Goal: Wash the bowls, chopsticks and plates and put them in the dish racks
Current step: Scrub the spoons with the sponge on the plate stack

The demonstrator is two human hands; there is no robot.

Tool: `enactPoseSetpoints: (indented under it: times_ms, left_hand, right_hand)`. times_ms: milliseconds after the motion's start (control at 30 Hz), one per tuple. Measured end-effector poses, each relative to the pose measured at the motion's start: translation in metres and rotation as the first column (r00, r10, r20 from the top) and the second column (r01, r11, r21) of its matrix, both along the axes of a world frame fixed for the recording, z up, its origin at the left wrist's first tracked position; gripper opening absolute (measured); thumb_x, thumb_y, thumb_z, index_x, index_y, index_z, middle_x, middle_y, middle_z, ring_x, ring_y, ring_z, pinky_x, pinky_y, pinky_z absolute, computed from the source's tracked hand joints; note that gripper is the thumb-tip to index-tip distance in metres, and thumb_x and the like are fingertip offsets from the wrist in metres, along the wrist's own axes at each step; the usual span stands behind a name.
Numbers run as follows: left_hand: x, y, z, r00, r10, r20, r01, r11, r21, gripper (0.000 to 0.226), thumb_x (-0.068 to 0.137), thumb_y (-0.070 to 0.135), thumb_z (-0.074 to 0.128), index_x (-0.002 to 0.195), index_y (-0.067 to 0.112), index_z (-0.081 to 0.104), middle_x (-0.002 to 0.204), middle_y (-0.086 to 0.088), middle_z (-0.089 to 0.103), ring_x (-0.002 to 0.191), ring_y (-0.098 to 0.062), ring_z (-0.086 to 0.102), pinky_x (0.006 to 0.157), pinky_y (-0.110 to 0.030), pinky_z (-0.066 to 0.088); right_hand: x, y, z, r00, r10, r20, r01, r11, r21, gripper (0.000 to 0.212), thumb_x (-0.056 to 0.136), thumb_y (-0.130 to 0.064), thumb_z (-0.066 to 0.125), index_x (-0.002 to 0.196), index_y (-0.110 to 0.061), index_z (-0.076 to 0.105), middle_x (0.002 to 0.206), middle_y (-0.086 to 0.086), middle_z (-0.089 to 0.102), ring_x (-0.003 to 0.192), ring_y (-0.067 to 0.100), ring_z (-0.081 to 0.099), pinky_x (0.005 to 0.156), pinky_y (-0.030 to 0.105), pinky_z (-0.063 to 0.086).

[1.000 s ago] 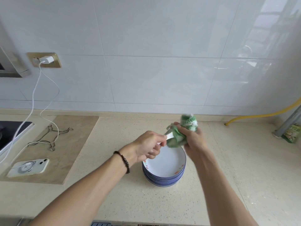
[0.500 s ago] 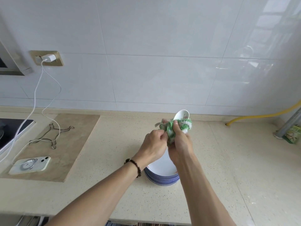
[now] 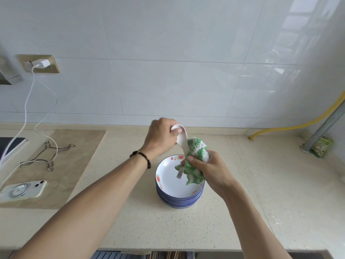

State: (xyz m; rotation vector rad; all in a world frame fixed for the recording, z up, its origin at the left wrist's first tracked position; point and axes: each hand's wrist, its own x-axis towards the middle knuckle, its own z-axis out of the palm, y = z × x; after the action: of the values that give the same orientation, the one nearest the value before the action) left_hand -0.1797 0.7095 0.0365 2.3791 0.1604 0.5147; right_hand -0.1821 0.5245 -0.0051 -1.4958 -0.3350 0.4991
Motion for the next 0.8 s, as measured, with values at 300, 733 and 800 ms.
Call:
enactPoseSetpoints:
  times_ms: [300, 733, 800]
  left_hand:
    - [-0.002, -0.026, -0.005, 0.996, -0.012, -0.085, -0.004, 0.984, -0.177, 0.023, 0.090, 0.021, 0.066, 0.079, 0.002, 0.073, 0.075, -0.018, 0.072, 0.063, -0.031, 0.071, 0.060, -0.043, 0.061]
    - [-0.011, -0.014, 0.012, 0.989, 0.028, -0.144, -0.053, 0.984, -0.170, 0.017, 0.095, 0.016, 0.065, 0.081, 0.011, 0.075, 0.076, -0.006, 0.070, 0.050, -0.015, 0.070, 0.054, -0.028, 0.055]
    - [-0.012, -0.012, 0.014, 0.980, -0.010, -0.197, -0.026, 0.984, -0.177, 0.017, 0.095, 0.015, 0.064, 0.085, 0.009, 0.076, 0.081, -0.006, 0.072, 0.050, -0.015, 0.070, 0.060, -0.032, 0.058]
  right_hand:
    - [0.006, 0.000, 0.007, 0.995, -0.086, 0.054, 0.085, 0.996, 0.010, 0.019, 0.095, -0.014, 0.066, 0.094, 0.005, 0.068, 0.089, 0.024, 0.074, 0.086, 0.045, 0.072, 0.085, 0.058, 0.058]
    - [0.002, 0.000, 0.002, 0.994, 0.043, 0.102, -0.036, 0.997, -0.071, 0.011, 0.093, -0.008, 0.067, 0.099, 0.002, 0.068, 0.093, 0.017, 0.076, 0.088, 0.035, 0.074, 0.084, 0.046, 0.059]
    - [0.002, 0.000, 0.003, 0.995, 0.030, 0.091, -0.022, 0.996, -0.085, 0.012, 0.091, -0.008, 0.071, 0.098, 0.001, 0.069, 0.093, 0.018, 0.076, 0.089, 0.036, 0.073, 0.087, 0.051, 0.059]
